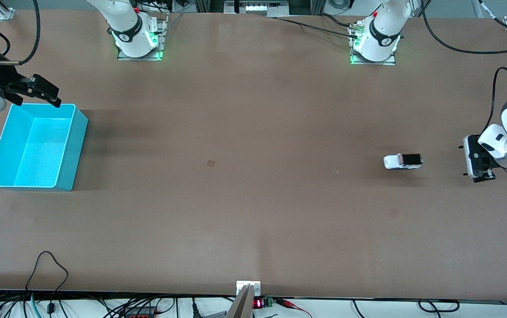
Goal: Wind and store white jeep toy
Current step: 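Raise the left gripper while the right gripper reaches toward the jeep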
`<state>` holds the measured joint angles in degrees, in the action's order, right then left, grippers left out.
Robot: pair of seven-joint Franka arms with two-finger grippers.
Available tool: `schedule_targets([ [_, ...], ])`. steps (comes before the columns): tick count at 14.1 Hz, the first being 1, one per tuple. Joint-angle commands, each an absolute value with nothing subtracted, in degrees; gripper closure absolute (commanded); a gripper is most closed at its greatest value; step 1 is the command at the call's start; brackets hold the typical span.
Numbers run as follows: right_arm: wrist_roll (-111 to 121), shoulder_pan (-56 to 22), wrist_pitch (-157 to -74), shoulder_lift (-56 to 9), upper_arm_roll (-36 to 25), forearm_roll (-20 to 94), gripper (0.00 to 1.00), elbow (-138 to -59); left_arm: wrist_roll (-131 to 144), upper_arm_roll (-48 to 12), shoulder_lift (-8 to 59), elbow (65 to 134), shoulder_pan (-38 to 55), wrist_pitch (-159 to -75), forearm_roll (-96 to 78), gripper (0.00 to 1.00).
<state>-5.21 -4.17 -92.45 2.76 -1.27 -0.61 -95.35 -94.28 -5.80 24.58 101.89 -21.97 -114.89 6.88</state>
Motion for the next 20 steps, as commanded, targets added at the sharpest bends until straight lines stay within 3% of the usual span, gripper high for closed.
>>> schedule_targets([
  [1, -4.5, -4.3, -92.2, 2.6, -1.2, -0.8, 0.0, -94.6, -85.4, -6.2, 24.9, 96.3, -19.7, -107.5, 8.0, 0.0],
  [13, -4.6, -4.3, -92.2, 2.6, -1.1, -0.8, 0.0, -94.6, -37.0, -6.2, 24.8, 77.7, -5.2, -81.7, 7.3, 0.0],
  [18, -4.6, -4.3, -92.2, 2.6, -1.2, -0.8, 0.0, -94.7, -12.3, -3.7, 20.9, 76.4, -1.1, -83.8, 1.7, 0.0],
  [20, -4.6, -4.3, -92.2, 2.6, -1.2, -0.8, 0.0, -94.7, -2.0, -2.7, 15.2, 82.9, -1.0, -90.3, 0.5, 0.0],
])
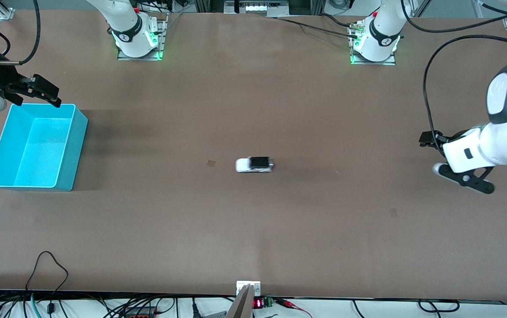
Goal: Wind and store white jeep toy
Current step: 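Raise the left gripper while the right gripper reaches toward the jeep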
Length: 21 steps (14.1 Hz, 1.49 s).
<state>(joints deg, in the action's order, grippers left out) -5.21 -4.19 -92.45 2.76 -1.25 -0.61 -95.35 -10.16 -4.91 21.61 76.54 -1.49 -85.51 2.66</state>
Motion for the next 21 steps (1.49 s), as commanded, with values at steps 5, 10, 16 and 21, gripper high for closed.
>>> schedule_targets([
  [5, -4.5, -4.2, -92.2, 2.6, -1.2, -0.8, 0.0, -94.6, 12.7, 0.6, -0.8, 103.8, 1.9, -109.5, 1.0, 0.0],
  [10, -4.4, -4.0, -92.2, 2.6, -1.1, -0.8, 0.0, -94.6, 4.8, 1.1, -1.9, 103.6, 2.6, -102.7, 1.2, 0.0],
  [16, 6.9, -4.3, -92.2, 1.8, -1.5, -0.6, 0.0, -94.6, 4.7, 0.4, -1.8, 102.0, 2.9, -99.3, 1.3, 0.0],
  [21, 30.3, -4.6, -91.3, -3.2, -1.1, -0.1, 0.0, -94.9, 4.9, -0.8, -1.6, 100.4, 3.1, -97.8, 1.3, 0.0],
])
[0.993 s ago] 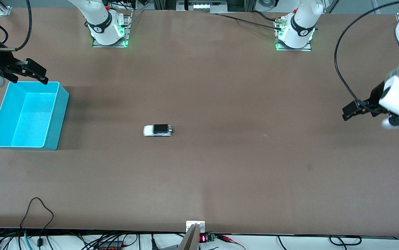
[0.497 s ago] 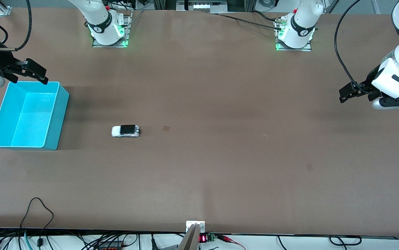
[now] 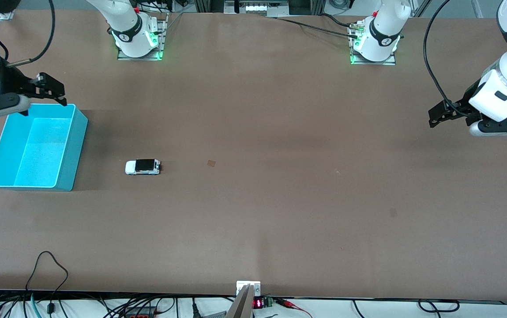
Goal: Wind and store white jeep toy
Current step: 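Raise the left gripper while the right gripper reaches toward the jeep, then lower the right gripper onto the jeep and close it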
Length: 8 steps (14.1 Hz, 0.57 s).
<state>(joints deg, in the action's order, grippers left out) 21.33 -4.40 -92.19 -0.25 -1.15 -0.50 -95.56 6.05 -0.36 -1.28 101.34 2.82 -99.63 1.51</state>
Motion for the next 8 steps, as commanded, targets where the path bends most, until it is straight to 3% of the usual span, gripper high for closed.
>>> schedule_targets([
  [1, 34.1, -4.7, -91.4, -4.7, -1.1, -0.1, 0.0, -95.0, 4.9, -0.8, -1.6, 100.4, 3.1, -97.3, 1.4, 0.0],
  [4, 45.7, -5.4, -93.0, -9.6, -1.1, 0.1, 0.0, -97.5, 5.0, -0.8, -1.5, 99.8, 3.0, -97.1, 1.3, 0.0],
  [8, 62.7, -6.2, -106.9, -13.9, -1.0, 0.3, 0.0, -104.0, 4.9, -0.8, -1.1, 99.3, 3.0, -96.5, 1.3, 0.0],
])
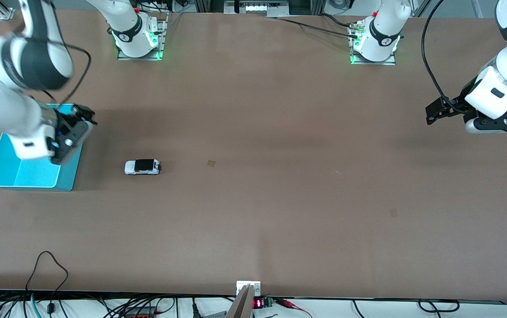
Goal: Wind and store white jeep toy
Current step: 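Lower the right gripper onto the jeep and close it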
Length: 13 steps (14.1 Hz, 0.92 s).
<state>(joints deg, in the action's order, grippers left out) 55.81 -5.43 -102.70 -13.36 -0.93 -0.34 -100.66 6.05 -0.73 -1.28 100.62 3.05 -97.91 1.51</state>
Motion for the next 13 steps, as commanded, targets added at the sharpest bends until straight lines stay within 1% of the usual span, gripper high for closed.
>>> schedule_targets([
  [1, 64.3, -7.3, -110.4, -14.2, -1.0, 0.2, 0.0, -106.3, 4.9, -0.8, -1.1, 99.4, 3.0, -96.1, 1.3, 0.0],
  [3, 66.2, -10.9, -120.1, -13.6, -1.1, 0.1, 0.0, -113.4, 4.9, -0.8, -1.1, 99.2, 3.1, -95.4, 1.3, 0.0],
  [6, 66.4, -11.3, -137.9, -14.1, -1.0, 0.1, 0.0, -124.3, 4.9, -0.9, -1.1, 99.2, 3.1, -95.4, 1.3, 0.0],
  [7, 66.4, -11.9, -141.6, -14.6, -1.0, 0.1, 0.0, -126.5, 4.9, -0.9, -1.1, 99.2, 3.1, -95.3, 1.3, 0.0],
  [8, 66.5, -11.8, -144.0, -15.7, -1.0, 0.1, 0.0, -127.3, 4.9, -0.9, -1.1, 99.2, 3.2, -95.3, 1.3, 0.0],
  [13, 67.7, -11.9, -150.9, -20.4, -1.0, 0.0, 0.0, -127.3, 4.9, -1.1, -1.1, 99.2, 3.2, -95.2, 1.4, 0.0],
])
